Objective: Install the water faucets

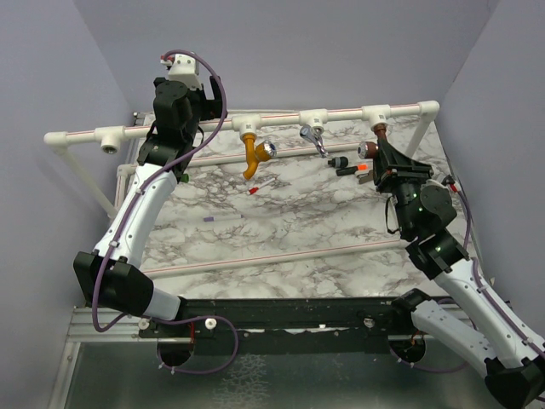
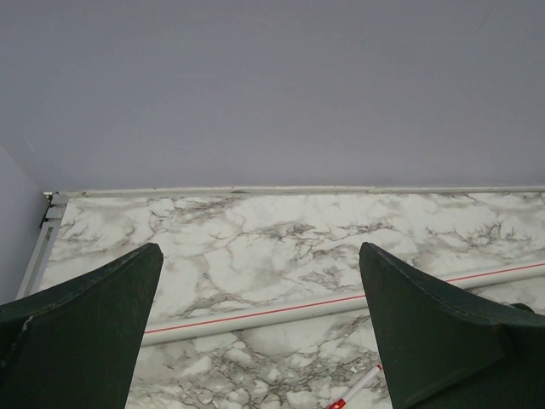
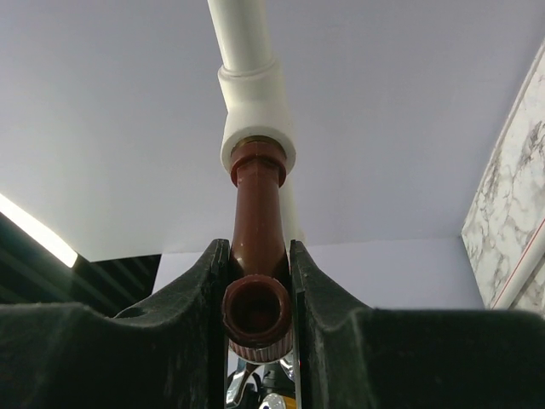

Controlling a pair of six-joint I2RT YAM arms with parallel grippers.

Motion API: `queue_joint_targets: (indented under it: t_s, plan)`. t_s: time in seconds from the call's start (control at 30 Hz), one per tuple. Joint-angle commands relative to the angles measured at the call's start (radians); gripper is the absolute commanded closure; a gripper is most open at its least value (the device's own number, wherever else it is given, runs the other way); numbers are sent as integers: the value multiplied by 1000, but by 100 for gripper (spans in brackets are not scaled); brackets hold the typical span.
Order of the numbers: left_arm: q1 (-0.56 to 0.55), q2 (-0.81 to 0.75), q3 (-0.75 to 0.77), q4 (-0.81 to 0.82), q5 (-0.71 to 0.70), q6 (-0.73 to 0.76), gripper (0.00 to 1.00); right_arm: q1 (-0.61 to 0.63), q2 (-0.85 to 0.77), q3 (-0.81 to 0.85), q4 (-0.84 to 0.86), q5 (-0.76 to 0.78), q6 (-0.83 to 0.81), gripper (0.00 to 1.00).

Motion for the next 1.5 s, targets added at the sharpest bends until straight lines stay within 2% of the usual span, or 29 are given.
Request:
queue_joint_targets:
  t_s: [0.0,0.23,0.4,0.67,0.83,1.17,1.37,1.47]
  plan:
    - [-3,20,-31,-119,10,11,1,2,-11,56,14,30,72,88]
    - [-3,25,-32,-119,13,11,1,2,-27,64,-71,45,42,49]
    - [-3,25,-33,-119,11,12,1,2,-36,84,-149,25,25,33]
    - [-3,26,-32,-120,14,11,1,2,-71,129,-315,15,-36,26]
    - [-3,28,-32,-120,15,9,1,2,-114,164,-429,29,-156,24]
    - [-3,31,-30,-120,20,5,1,1,-156,311,-629,74,-583,21]
    - [-3,31,-30,-120,22,5,1,2,-191,310,-540,18,-922,21]
    - [-3,32,-30,-120,24,3,1,1,-194,312,-461,-79,-1158,21]
